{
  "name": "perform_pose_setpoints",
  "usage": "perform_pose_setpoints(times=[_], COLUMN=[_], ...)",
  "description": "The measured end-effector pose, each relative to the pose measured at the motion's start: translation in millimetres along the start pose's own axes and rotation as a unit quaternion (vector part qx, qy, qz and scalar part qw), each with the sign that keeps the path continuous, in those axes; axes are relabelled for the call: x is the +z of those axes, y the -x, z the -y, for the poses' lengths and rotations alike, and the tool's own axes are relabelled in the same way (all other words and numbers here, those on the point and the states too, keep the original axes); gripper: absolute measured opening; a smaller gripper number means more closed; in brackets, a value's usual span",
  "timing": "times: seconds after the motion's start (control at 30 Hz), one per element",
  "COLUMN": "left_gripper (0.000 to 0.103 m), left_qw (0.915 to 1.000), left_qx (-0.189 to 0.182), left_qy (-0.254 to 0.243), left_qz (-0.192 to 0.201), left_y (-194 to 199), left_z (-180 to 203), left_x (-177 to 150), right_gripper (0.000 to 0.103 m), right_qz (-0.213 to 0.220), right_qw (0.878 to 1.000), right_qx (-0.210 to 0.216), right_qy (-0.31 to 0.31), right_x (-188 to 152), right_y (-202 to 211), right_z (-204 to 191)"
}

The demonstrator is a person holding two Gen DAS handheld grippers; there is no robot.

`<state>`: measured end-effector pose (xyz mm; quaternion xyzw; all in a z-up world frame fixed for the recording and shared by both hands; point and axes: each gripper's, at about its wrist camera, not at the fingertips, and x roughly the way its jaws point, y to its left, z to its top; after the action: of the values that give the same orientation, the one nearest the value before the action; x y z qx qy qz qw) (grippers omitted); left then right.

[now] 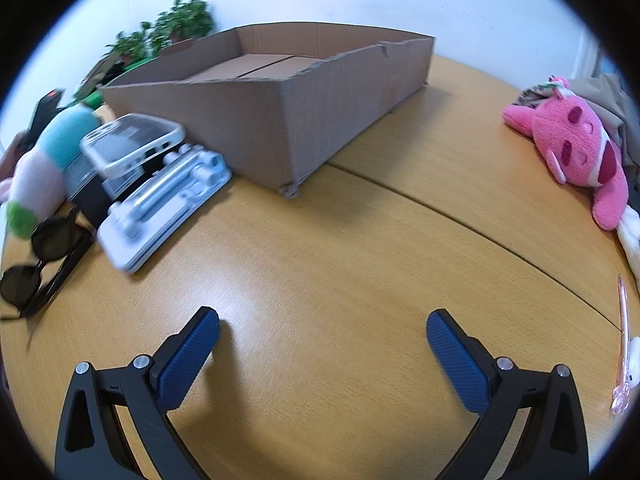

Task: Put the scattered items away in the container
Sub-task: 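Move the right tool toward the pink-and-teal plush pig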

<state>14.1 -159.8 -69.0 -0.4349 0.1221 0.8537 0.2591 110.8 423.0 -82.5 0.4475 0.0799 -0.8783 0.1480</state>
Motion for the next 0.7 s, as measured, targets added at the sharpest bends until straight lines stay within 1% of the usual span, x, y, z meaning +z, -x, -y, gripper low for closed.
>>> perform_pose_setpoints(times=[0.17,0.27,0.4,0.47,0.5,0.53,0.63,0.7], left_gripper=[0.103,0.103,0.103,0.103,0.103,0.103,0.103,0.103], left_qw=[0.9989,0.9989,0.9986,0.998,0.9975,0.997,0.992,0.9864], left_qx=[0.028,0.028,0.031,0.029,0.035,0.04,0.04,0.02], left_qy=[0.038,0.038,0.043,0.056,0.06,0.061,0.07,0.089], left_qz=[0.001,0.001,-0.001,-0.003,0.007,0.025,0.097,0.137], left_y=[12,14,18,23,30,40,81,105], left_z=[32,47,59,68,75,83,101,109], left_x=[-18,-21,-24,-23,-21,-18,-9,-2], right_gripper=[0.103,0.103,0.103,0.102,0.102,0.102,0.102,0.102], right_qz=[0.0,-0.001,0.0,0.002,0.01,0.022,0.073,0.099], right_qw=[0.999,0.996,0.997,0.994,0.992,0.99,0.987,0.984], right_qx=[-0.031,-0.054,-0.042,-0.065,-0.079,-0.086,-0.072,-0.057], right_qy=[-0.042,-0.075,-0.059,-0.085,-0.099,-0.107,-0.121,-0.138], right_x=[-3,-9,-12,-16,-17,-16,-13,-7], right_y=[4,10,13,17,21,25,52,67], right_z=[-19,-37,-67,-79,-86,-93,-121,-138])
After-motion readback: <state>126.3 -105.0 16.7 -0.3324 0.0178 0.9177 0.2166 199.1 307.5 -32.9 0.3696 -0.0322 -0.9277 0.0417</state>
